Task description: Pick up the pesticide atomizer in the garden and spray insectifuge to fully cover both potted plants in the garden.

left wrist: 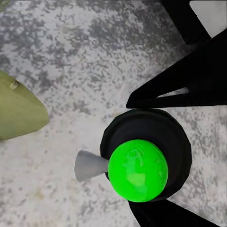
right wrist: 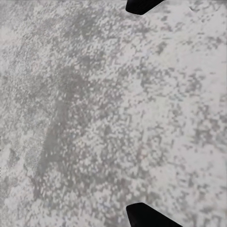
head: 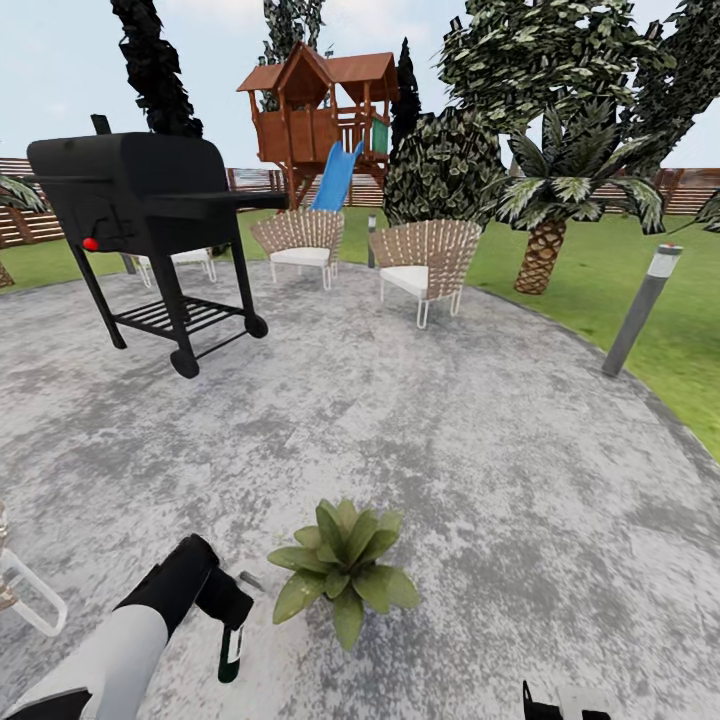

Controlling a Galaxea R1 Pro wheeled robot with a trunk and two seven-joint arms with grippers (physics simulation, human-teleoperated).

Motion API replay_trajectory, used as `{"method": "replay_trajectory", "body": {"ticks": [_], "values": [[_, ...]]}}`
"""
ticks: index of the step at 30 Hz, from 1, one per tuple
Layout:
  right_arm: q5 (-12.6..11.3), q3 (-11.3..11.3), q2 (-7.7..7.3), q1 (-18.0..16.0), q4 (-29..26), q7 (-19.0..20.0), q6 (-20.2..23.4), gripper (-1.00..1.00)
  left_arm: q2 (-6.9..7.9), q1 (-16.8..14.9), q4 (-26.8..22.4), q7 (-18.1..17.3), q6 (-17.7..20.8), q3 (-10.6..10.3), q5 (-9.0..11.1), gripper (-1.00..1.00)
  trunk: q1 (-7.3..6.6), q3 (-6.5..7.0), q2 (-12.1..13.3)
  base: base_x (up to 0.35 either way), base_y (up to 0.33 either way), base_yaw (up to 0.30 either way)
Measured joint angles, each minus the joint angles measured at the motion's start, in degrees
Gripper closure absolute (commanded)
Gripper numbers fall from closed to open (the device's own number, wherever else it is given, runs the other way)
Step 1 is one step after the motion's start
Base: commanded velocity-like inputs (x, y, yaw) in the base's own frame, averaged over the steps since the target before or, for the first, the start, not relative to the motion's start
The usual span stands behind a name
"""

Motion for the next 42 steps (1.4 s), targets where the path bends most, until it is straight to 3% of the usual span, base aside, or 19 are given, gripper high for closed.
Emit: {"method": "replay_trajectory", "body": {"ticks": [2, 4, 7, 16, 19, 35, 42], "values": [[0.0, 0.0, 0.0, -0.02, 0.0, 0.0, 0.0, -1.0, 1.65, -0.09, -0.03, -3.89, -0.08, -1.64, -1.73, 1.0, 0.0, 0.0, 0.0, 0.017, -0.008, 0.0], [0.0, 0.0, 0.0, 0.0, 0.0, 0.0, 0.0, -1.0, 4.0, -1.27, -0.52, -13.69, -0.48, -4.69, -5.49, 1.0, 0.0, 0.01, 0.0, 0.003, -0.002, 0.0], [0.0, -0.01, 0.0, 0.0, 0.0, 0.0, 0.0, -1.0, 4.61, -2.87, -2.2, -17.08, -0.49, -5.9, -8.13, 1.0, 0.0, 0.0, 0.0, 0.0, 0.0, 0.0], [0.06, -0.01, -0.17, 0.0, -0.16, 0.0, 0.0, -1.0, 4.57, -3.43, -4.64, -17.49, -0.25, -6.34, -8.93, 1.0, 0.01, 0.0, 0.0, 0.0, 0.0, 0.0], [0.08, 0.0, -0.17, 0.0, -0.17, 0.0, 0.0, -1.0, 4.42, -3.1, -3.99, -17.2, -0.04, -7.53, -8.91, 1.0, 0.01, 0.0, 0.0, 0.021, 0.002, 0.0], [0.08, 0.0, -0.17, -0.02, -0.09, 0.0, 0.0, -1.0, 4.4, -2.91, -3.62, -17.29, -0.49, -7.8, -8.92, 1.0, 0.0, 0.0, 0.0, 0.232, 0.059, 0.0], [0.09, 0.0, -0.17, 0.0, -0.09, 0.0, 0.0, -1.0, 5.82, 2.49, -2.65, -17.11, -1.45, -7.81, -8.96, 1.0, 0.01, 0.0, 0.0, 0.002, 0.001, 0.0]]}}
